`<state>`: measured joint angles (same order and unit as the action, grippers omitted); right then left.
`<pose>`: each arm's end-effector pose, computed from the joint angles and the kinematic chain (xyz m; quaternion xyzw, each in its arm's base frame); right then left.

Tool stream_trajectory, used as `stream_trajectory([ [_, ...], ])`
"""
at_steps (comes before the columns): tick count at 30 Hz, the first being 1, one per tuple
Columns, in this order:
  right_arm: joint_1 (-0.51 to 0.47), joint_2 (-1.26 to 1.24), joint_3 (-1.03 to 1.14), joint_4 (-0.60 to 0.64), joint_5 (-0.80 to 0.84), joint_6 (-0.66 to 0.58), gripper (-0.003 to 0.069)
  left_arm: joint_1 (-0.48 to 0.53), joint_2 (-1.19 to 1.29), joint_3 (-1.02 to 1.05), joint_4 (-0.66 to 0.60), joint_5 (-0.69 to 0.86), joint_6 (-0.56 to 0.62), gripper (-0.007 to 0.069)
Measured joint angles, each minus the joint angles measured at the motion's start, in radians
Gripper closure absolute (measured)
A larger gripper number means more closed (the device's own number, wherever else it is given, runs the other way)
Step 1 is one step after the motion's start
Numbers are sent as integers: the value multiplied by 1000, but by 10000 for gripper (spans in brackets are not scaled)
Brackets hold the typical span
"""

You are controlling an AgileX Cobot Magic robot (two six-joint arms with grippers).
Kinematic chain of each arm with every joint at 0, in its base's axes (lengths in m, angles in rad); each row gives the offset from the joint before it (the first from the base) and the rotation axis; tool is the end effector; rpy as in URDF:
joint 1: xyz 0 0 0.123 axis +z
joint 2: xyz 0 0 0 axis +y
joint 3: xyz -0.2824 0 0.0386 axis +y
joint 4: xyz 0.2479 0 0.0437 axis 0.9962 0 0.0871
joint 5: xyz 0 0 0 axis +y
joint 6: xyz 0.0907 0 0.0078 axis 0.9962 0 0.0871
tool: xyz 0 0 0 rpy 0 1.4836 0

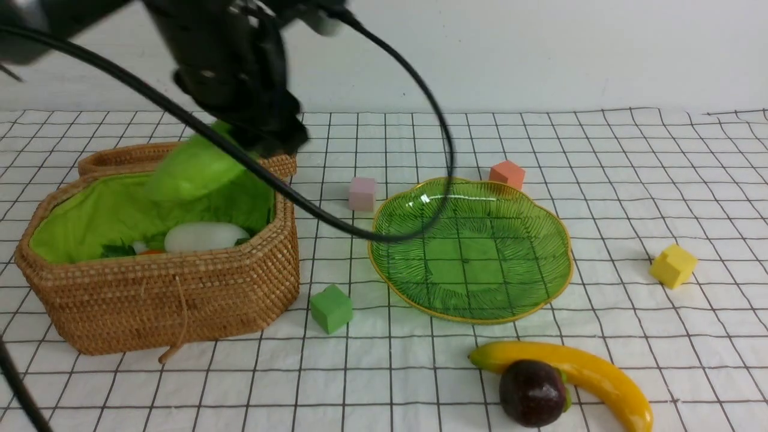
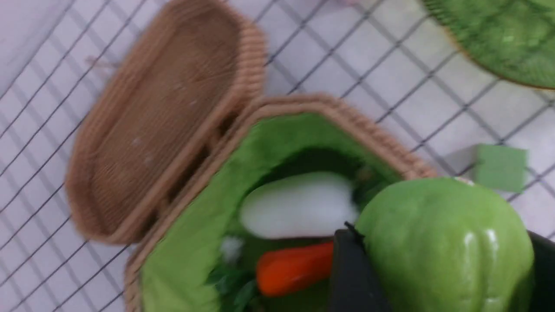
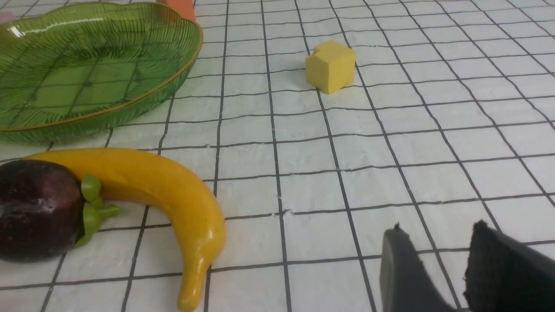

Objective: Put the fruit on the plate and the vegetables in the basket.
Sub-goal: Take a chayote with your left arm and place it on the basket on the left, then use the right arm to grab a mango and put it into the right plate

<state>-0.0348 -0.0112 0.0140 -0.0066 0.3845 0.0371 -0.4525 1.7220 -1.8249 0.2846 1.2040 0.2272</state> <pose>0.0521 -0.0020 0.1744 0.0272 0.8044 -0.0021 0.5935 0.3433 -0.1404 0.3913 0.3291 0.8932 0.1098 0.2862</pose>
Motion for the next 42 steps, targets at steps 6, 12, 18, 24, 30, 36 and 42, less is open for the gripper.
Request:
stream_trajectory([
  [6,0,0,0,0,0,0,414,183,71,0,-24,-76,36,211],
  [12,0,0,0,0,0,0,414,208,168,2,-47,-93,44,126],
  [18,0,0,0,0,0,0,414,208,161,3,-87,-52,50,-36],
  [24,0,0,0,0,0,0,414,208,1,12,-164,29,19,28],
  [30,0,0,0,0,0,0,414,208,-343,117,-262,38,-102,219],
  [36,0,0,0,0,0,0,414,208,-781,467,-294,42,-249,531],
  [42,0,0,0,0,0,0,414,208,-1289,1025,-363,-204,-346,638],
])
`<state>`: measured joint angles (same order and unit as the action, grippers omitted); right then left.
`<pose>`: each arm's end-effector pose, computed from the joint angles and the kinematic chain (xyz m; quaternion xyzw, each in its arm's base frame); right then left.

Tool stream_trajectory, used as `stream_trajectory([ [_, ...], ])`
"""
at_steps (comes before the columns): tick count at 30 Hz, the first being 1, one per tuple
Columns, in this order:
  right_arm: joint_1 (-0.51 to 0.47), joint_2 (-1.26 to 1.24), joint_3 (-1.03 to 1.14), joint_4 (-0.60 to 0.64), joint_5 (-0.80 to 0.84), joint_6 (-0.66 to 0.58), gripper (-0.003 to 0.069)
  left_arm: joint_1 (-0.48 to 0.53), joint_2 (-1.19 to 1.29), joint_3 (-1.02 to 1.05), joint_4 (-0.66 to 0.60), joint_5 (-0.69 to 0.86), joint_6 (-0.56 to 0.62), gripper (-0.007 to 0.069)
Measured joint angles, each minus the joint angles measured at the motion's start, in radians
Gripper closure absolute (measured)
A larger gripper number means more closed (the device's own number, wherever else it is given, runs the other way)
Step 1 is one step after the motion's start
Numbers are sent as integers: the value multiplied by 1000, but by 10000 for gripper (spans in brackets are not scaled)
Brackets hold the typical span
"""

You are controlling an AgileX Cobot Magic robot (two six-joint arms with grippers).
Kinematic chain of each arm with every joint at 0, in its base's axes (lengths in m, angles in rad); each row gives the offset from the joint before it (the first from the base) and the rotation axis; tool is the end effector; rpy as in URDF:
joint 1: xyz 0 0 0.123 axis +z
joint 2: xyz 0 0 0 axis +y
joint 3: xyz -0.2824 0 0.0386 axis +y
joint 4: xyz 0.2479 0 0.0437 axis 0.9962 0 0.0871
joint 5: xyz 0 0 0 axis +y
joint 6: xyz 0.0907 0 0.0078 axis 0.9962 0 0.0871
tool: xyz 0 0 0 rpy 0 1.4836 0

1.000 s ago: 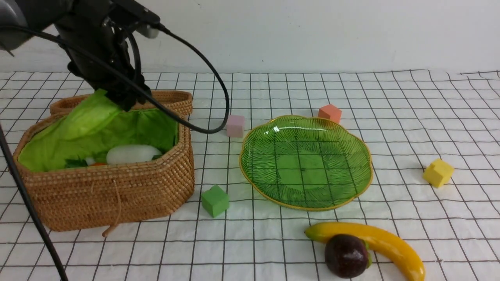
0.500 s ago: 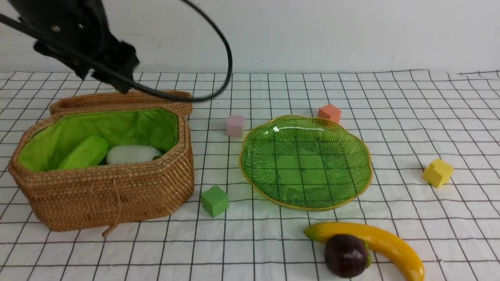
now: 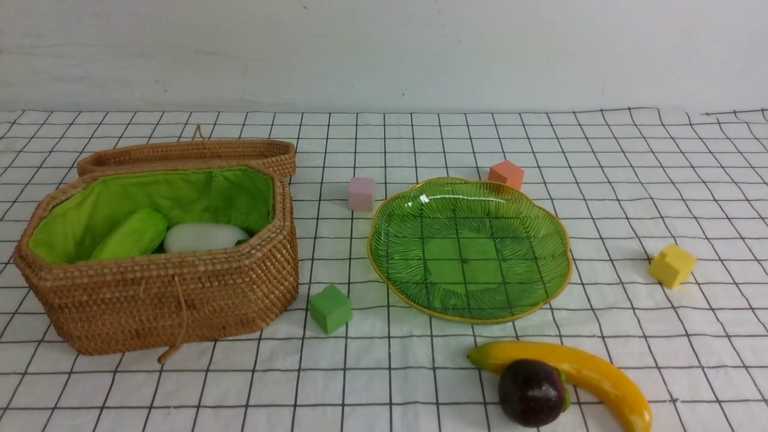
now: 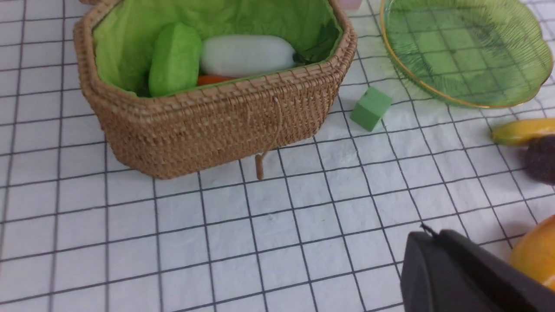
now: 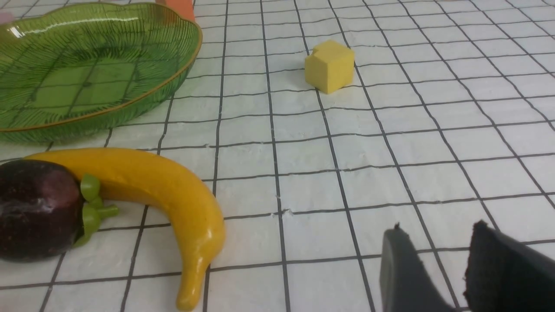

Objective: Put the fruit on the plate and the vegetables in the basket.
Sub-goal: Use the right arm to grab a mango and put it into the right plate

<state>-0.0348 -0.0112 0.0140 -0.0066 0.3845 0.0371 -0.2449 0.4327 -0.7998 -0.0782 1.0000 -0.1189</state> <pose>0.0521 -0.0020 0.1744 0.0272 0.8044 -0.0021 0.5935 0.0501 -0.0187 0.3591 0.0526 0.8692 -0.1270 0.4749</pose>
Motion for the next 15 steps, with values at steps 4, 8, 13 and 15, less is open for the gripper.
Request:
stream_trajectory([
  [4,0,0,0,0,0,0,414,0,-178,260,-111,-185,-28,638],
  [8,0,0,0,0,0,0,414,0,-351,393,-151,-393,-36,638],
  [13,0,0,0,0,0,0,414,0,-443,433,-150,-448,-38,638],
  [15,0,-1,0,0,0,0,414,0,-447,438,-148,-448,-39,638],
])
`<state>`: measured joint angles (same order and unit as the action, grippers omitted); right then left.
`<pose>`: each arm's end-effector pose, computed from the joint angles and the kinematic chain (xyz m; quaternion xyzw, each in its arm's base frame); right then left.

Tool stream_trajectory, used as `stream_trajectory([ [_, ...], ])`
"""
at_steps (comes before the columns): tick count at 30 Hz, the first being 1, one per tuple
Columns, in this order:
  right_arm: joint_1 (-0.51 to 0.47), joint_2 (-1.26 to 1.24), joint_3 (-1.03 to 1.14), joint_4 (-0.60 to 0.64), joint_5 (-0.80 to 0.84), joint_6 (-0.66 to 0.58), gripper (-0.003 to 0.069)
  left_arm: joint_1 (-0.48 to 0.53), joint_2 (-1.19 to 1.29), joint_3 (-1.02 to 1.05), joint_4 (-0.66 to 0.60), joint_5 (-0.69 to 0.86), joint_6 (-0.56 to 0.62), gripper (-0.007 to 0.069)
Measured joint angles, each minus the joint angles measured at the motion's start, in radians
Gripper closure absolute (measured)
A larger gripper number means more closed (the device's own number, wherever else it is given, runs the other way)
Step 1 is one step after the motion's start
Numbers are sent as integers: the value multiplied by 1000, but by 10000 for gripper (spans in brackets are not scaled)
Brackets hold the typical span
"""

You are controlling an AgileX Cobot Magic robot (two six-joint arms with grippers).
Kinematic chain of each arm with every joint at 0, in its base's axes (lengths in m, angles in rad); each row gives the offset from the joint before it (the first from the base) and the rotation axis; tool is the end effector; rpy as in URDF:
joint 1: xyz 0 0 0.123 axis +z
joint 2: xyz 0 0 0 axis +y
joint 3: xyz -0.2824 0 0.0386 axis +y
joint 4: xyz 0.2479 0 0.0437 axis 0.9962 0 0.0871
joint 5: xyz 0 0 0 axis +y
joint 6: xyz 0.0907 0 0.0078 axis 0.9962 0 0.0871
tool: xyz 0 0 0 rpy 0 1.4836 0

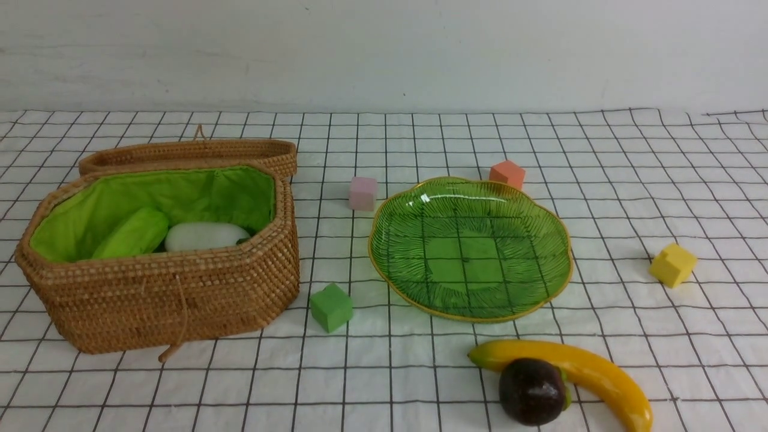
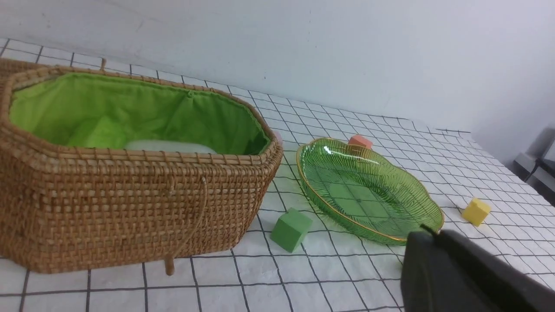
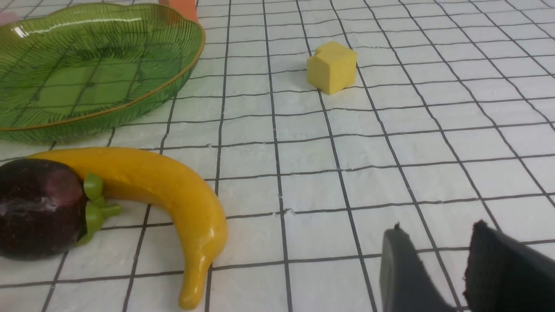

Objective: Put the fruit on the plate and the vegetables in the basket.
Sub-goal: Use the right arm to grab a mango and put it into the right plate

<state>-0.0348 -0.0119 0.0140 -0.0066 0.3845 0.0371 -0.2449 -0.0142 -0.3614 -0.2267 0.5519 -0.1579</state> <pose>0.0521 -0.0020 0.1744 0.0272 0.8042 -0.0021 0.5937 0.0185 -0.0157 0.2820 0.0009 0.7338 -0.2407 0.6353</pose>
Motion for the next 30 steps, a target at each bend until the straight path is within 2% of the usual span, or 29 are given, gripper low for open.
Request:
stream_trajectory([
  [2,0,0,0,0,0,0,414,0,0,2,10,2,0,638],
  [9,0,0,0,0,0,0,414,0,37,28,179,54,-16,638],
  [13,0,0,0,0,0,0,414,14,14,134,257,-12,-21,638],
  [18,0,0,0,0,0,0,414,121,3,360,266,-97,-22,638],
  [23,0,-1,0,0,0,0,414,155,4,388,253,-162,-23,636],
  [30,0,-1,0,0,0,0,414,156,4,391,252,-164,-23,633],
])
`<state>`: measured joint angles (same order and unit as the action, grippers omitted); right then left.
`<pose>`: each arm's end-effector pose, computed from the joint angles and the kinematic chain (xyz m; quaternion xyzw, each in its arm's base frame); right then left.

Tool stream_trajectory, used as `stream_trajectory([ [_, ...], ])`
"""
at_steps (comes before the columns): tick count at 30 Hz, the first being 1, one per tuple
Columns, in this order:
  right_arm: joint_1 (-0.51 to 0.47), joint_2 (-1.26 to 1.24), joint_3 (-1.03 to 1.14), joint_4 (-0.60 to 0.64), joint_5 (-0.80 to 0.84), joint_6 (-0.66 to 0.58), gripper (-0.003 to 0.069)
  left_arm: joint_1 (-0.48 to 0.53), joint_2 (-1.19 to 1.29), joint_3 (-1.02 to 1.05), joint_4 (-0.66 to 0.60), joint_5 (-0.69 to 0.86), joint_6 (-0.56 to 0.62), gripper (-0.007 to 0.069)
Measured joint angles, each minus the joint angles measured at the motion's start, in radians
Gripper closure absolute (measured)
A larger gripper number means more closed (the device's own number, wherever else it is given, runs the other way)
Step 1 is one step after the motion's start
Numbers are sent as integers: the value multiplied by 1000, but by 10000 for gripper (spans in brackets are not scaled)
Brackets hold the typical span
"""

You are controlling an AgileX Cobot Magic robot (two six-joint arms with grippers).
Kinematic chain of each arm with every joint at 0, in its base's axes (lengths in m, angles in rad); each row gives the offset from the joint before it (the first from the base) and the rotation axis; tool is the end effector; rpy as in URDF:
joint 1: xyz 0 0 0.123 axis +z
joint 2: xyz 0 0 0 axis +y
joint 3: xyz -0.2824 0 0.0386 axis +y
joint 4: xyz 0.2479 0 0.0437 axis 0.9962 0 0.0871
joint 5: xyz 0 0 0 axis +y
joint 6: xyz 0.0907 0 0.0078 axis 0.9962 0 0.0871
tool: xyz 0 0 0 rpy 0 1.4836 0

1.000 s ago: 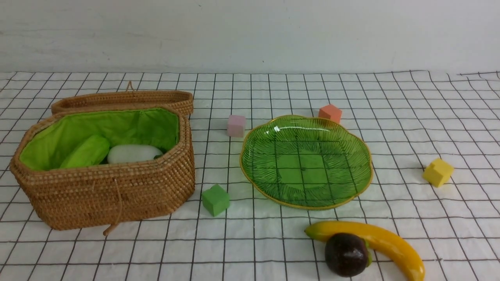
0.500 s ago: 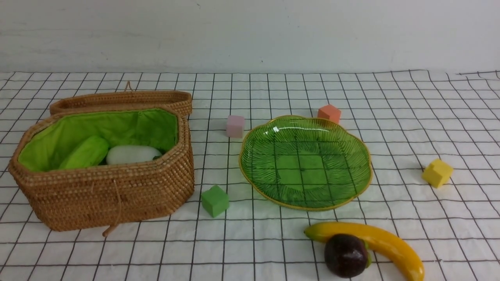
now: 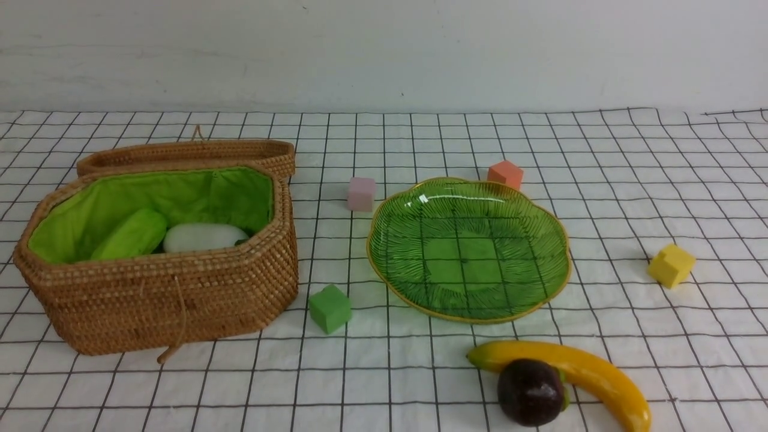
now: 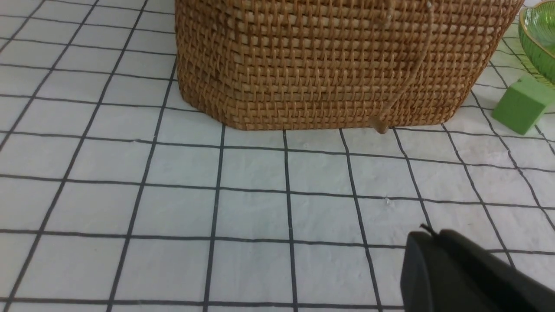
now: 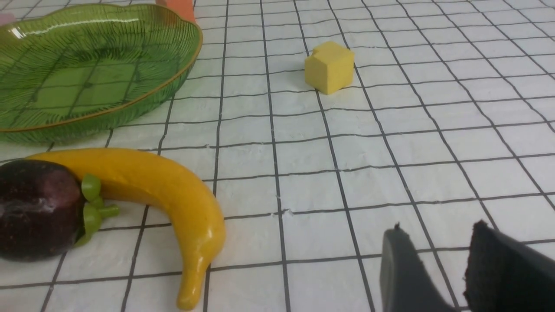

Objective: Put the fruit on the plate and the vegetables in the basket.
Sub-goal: Use the right arm to grab a mango and put it into the right plate

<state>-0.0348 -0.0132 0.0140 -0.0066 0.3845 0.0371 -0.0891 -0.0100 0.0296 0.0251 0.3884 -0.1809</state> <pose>0.0520 -0.0020 0.1745 0.0272 0.8038 -0.0021 0.5943 0.0522 -0.0038 0.1688 -0.0306 0.8104 -0.0682 0.5812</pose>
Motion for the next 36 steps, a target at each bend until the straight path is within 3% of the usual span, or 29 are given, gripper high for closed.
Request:
stream_trajectory([
  [8,0,0,1,-16,-11,0,414,0,0,0,0,0,0,626],
  [21,0,0,2,169,-532,65,414,0,0,0,-2,0,0,617],
  [25,0,1,-108,172,-462,148,414,0,0,1,-2,0,0,617],
  [29,0,118,-424,171,-256,215,414,0,0,1,-2,0,0,611],
  [31,0,188,-563,165,-152,206,414,0,0,1,-2,0,0,609],
  [32,0,291,-709,157,-24,170,414,0,0,1,-3,0,0,606],
  [33,0,291,-709,157,-10,170,414,0,0,1,-3,0,0,606],
  [36,5,516,-911,153,211,15,414,0,0,1,-3,0,0,603],
])
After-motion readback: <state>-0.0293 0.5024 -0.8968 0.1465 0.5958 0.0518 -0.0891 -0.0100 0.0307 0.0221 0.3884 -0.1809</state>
